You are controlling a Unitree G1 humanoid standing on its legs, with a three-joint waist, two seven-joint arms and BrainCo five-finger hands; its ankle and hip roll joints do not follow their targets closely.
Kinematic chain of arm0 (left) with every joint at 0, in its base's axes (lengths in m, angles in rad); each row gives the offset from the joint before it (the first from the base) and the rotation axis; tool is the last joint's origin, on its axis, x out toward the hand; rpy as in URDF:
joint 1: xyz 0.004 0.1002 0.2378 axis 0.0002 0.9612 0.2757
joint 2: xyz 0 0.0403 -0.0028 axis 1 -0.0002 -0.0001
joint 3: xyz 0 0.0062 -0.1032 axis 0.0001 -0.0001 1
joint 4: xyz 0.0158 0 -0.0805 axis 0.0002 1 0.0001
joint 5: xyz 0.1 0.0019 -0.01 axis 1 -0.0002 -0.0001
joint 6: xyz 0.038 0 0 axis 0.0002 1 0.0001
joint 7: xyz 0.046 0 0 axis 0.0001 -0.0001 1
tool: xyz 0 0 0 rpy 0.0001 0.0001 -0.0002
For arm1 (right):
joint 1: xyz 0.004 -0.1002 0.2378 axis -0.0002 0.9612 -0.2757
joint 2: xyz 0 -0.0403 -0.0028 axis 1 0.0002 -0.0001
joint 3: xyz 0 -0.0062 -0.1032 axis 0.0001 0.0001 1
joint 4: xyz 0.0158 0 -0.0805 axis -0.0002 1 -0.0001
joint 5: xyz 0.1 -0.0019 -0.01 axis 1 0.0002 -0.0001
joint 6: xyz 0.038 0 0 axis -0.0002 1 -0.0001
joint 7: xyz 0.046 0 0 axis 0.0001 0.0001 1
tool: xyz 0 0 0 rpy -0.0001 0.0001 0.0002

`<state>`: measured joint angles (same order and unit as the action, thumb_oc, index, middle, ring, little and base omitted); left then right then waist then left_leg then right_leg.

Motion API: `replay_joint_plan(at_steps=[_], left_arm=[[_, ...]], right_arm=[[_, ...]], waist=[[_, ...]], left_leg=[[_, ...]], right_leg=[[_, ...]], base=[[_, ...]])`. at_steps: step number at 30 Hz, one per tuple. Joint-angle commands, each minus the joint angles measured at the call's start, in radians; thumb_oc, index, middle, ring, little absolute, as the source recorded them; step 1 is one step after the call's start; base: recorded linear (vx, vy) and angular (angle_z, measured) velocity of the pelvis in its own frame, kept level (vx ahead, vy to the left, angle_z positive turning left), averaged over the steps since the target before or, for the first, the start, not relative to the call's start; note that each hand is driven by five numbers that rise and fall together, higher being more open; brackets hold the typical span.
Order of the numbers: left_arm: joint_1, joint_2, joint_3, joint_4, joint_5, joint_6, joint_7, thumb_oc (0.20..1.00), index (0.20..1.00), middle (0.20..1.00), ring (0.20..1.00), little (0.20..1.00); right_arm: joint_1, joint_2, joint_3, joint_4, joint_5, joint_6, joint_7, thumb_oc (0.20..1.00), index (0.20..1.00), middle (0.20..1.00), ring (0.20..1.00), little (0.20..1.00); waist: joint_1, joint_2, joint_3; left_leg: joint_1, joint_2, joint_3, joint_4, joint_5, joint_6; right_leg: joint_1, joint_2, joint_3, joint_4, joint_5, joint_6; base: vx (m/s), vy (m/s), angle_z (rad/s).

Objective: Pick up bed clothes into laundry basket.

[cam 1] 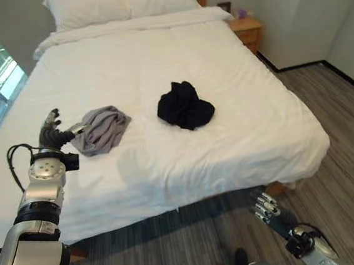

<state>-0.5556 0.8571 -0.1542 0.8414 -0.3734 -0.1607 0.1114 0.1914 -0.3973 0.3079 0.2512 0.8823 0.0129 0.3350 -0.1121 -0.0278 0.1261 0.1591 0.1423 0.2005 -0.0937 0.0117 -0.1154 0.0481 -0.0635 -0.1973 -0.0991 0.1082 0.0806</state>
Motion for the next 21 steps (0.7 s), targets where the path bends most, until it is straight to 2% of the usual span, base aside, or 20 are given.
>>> replay_joint_plan(at_steps=[1, 2, 3, 5, 6, 7, 9, 10, 15, 21], left_arm=[[-0.093, -0.008, 0.026, 0.002, -0.004, -0.031, 0.004, 1.0, 1.0, 1.0, 1.0, 1.0], [-0.094, -0.008, 0.026, 0.003, -0.004, -0.031, 0.004, 1.0, 1.0, 1.0, 1.0, 1.0], [-0.12, -0.014, 0.002, 0.017, -0.001, -0.029, 0.005, 1.0, 1.0, 1.0, 1.0, 1.0], [-0.135, -0.012, -0.012, 0.033, 0.001, -0.026, 0.005, 1.0, 1.0, 1.0, 1.0, 1.0], [-0.143, -0.006, -0.021, 0.046, 0.013, -0.021, 0.006, 1.0, 1.0, 1.0, 1.0, 1.0], [-0.187, 0.019, -0.061, 0.076, 0.074, -0.005, 0.001, 1.0, 1.0, 1.0, 1.0, 1.0], [-0.237, 0.032, -0.084, 0.118, 0.11, 0.0, -0.006, 1.0, 1.0, 1.0, 1.0, 1.0], [-0.274, 0.048, -0.104, 0.153, 0.149, 0.002, 0.005, 1.0, 1.0, 1.0, 1.0, 1.0], [-0.316, 0.064, -0.101, 0.211, 0.15, 0.006, 0.005, 1.0, 1.0, 1.0, 1.0, 1.0], [-0.316, 0.049, -0.102, 0.196, 0.136, -0.002, 0.006, 1.0, 1.0, 1.0, 1.0, 1.0]], right_arm=[[-0.037, -0.038, 0.017, -0.059, 0.017, -0.017, 0.043, 1.0, 1.0, 1.0, 1.0, 1.0], [-0.037, -0.038, 0.017, -0.058, 0.017, -0.017, 0.043, 1.0, 1.0, 1.0, 1.0, 1.0], [-0.053, -0.055, 0.017, -0.059, 0.014, -0.019, 0.035, 1.0, 1.0, 1.0, 1.0, 1.0], [-0.059, -0.06, 0.018, -0.064, 0.019, -0.017, 0.033, 1.0, 1.0, 1.0, 1.0, 1.0], [-0.06, -0.064, 0.017, -0.068, 0.023, -0.017, 0.031, 1.0, 1.0, 1.0, 1.0, 1.0], [-0.057, -0.075, 0.018, -0.072, 0.022, -0.015, 0.033, 1.0, 1.0, 1.0, 1.0, 1.0], [-0.035, -0.086, 0.01, -0.087, 0.011, -0.013, 0.044, 1.0, 1.0, 1.0, 1.0, 1.0], [-0.014, -0.11, 0.011, -0.108, -0.009, -0.015, 0.058, 1.0, 1.0, 1.0, 1.0, 1.0], [0.019, -0.091, 0.026, -0.115, 0.009, -0.005, 0.074, 1.0, 1.0, 1.0, 1.0, 1.0], [0.026, -0.039, 0.032, -0.101, 0.005, -0.013, 0.062, 1.0, 1.0, 1.0, 1.0, 1.0]], waist=[[0.024, 0.02, 0.021], [0.022, 0.02, 0.022], [0.029, 0.012, 0.032], [0.032, 0.008, 0.037], [0.033, 0.007, 0.038], [0.03, 0.004, 0.036], [0.026, 0.006, 0.031], [0.026, 0.01, 0.032], [0.014, 0.03, 0.015], [0.003, 0.042, -0.003]], left_leg=[[-0.041, -0.001, -0.041, 0.159, 0.057, -0.017], [-0.044, -0.001, -0.043, 0.163, 0.055, -0.018], [-0.07, -0.003, -0.06, 0.229, 0.08, -0.03], [-0.08, -0.009, -0.082, 0.244, 0.089, -0.031], [-0.09, -0.011, -0.089, 0.235, 0.096, -0.029], [-0.114, 0.003, -0.065, 0.196, 0.101, -0.026], [-0.134, 0.015, -0.027, 0.125, 0.1, -0.025], [-0.167, 0.021, -0.019, 0.087, 0.126, -0.033], [-0.111, 0.011, 0.0, 0.006, 0.122, -0.034], [-0.094, -0.016, 0.009, 0.006, 0.083, -0.022]], right_leg=[[-0.058, -0.05, -0.063, 0.103, -0.045, 0.033], [-0.058, -0.05, -0.066, 0.103, -0.045, 0.032], [-0.031, -0.049, -0.075, 0.096, -0.052, 0.018], [-0.021, -0.046, -0.076, 0.093, -0.058, 0.014], [-0.013, -0.046, -0.073, 0.088, -0.061, 0.015], [0.002, -0.056, -0.073, 0.073, -0.062, 0.02], [0.018, -0.061, -0.083, 0.051, -0.071, 0.026], [0.026, -0.06, -0.09, 0.044, -0.074, 0.033], [0.038, -0.047, -0.074, 0.022, -0.071, 0.036], [0.041, -0.058, -0.055, 0.012, -0.063, 0.046]], base=[[0.01, -0.053, 0.38], [0.06, -0.149, 0.48], [0.07, -0.14, 0.45], [0.07, -0.096, 0.17], [0.11, -0.024, 0.14], [0.14, -0.018, 0.14], [0.16, 0.021, 0.25], [0.13, 0.028, 0.35], [0.11, 0.064, -0.12], [0.07, 0.088, -0.08]])
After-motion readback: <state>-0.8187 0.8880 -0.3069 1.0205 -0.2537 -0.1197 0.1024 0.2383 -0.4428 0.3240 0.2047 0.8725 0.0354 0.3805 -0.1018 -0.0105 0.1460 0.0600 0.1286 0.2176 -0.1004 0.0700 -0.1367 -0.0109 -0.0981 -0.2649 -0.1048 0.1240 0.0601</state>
